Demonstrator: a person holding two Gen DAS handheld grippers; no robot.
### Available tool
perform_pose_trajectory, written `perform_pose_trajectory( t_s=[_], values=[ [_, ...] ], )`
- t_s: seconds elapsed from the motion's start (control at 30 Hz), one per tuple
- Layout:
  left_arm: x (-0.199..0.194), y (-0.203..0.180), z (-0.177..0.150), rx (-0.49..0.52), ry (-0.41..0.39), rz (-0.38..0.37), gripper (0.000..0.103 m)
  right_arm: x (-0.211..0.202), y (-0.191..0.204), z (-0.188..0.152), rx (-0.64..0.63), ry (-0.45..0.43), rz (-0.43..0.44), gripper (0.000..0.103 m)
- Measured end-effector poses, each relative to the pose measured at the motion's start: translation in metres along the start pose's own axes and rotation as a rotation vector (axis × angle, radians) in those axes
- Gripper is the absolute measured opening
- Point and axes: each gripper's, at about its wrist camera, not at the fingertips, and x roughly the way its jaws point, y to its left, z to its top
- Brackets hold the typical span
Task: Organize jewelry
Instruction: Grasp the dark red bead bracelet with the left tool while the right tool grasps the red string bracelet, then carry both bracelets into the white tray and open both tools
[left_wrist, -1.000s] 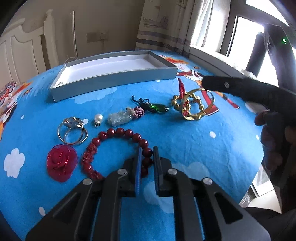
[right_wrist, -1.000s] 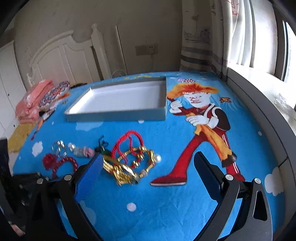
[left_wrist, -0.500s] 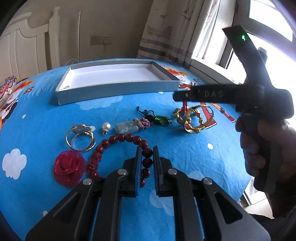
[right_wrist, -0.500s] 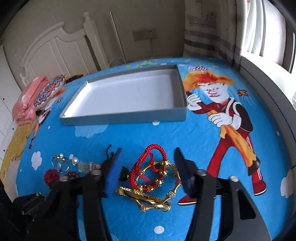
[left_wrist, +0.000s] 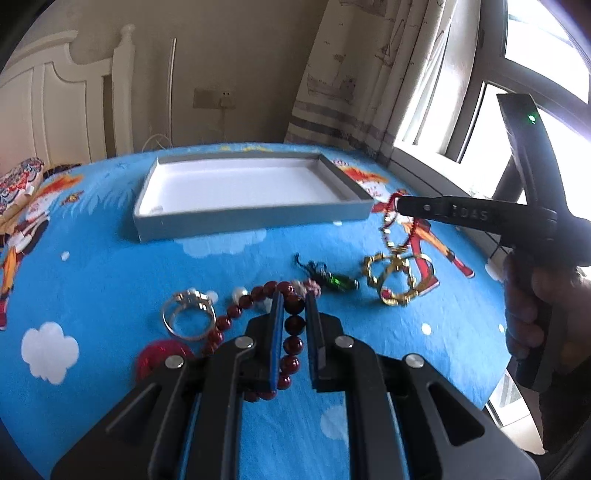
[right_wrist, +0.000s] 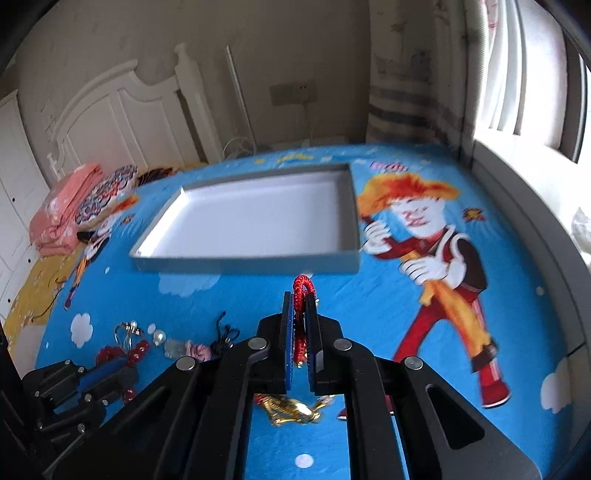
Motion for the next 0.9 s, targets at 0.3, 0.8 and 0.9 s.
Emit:
perform_pose_trajectory(
  t_s=[0.3, 0.8, 0.9],
  values=[
    [-0.01, 0.001, 0.026, 0.025, -0.047, 0.03, 0.011, -0.011, -0.004, 0.013, -0.001, -0.053, -0.021, 0.008],
    [-0.009, 0.011, 0.104, 0.064, -0.136, 0.056, 0.011, 0.004, 0.021, 0.044, -0.026, -0.107, 0.0, 0.008],
    [0.003, 0.015, 0.117, 0.058, -0.133, 0.071, 0.011, 0.013, 0.022, 0.055, -0.023, -0.113, -0.011, 0.008]
  ],
)
